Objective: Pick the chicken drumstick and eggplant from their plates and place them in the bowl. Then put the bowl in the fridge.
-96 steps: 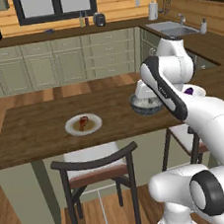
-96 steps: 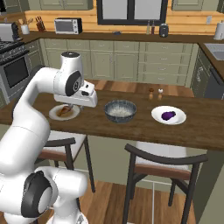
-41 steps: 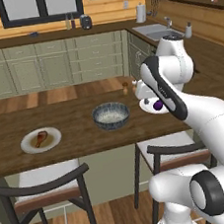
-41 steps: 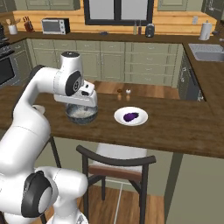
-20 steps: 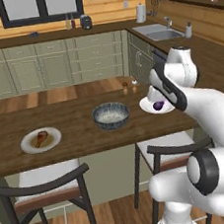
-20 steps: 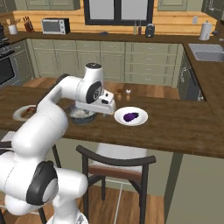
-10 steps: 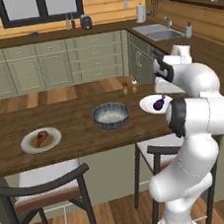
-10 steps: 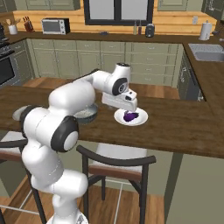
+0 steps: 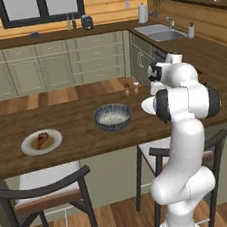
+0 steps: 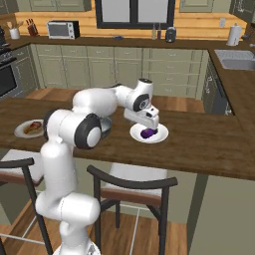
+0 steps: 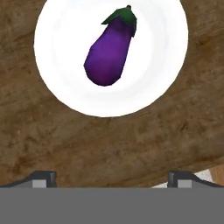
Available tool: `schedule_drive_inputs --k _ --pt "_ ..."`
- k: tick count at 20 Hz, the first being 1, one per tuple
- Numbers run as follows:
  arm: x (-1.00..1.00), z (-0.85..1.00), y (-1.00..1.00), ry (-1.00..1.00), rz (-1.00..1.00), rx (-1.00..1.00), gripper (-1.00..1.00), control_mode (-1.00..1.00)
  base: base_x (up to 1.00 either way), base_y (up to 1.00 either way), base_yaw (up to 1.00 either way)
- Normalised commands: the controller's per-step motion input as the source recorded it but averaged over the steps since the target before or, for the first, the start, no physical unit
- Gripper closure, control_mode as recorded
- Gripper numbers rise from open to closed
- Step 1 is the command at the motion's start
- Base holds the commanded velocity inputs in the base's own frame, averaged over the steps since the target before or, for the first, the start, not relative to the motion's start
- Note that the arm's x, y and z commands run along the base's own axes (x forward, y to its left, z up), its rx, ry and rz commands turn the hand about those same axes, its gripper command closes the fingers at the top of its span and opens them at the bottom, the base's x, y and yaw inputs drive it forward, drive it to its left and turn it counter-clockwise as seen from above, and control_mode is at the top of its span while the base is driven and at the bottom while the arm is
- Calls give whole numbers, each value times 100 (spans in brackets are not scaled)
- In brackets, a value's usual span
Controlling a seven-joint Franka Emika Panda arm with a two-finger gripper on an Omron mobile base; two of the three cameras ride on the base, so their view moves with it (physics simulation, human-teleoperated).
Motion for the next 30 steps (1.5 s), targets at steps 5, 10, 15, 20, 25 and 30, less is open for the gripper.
schedule_drive_inputs --k 5,10,15,20,25,30 --pt "87 -38 0 1 -11 -5 -100 -100 0 0 0" --pt "55 -38 -23 0 -7 -3 -100 -100 0 0 0" --pt "29 -27 -12 1 -2 -2 -100 -100 0 0 0" --pt "43 -21 -4 1 0 0 -100 -100 0 0 0" --pt "2 -24 0 1 0 0 -100 -100 0 0 0" --pt "-1 -25 -1 0 0 0 -100 -100 0 0 0"
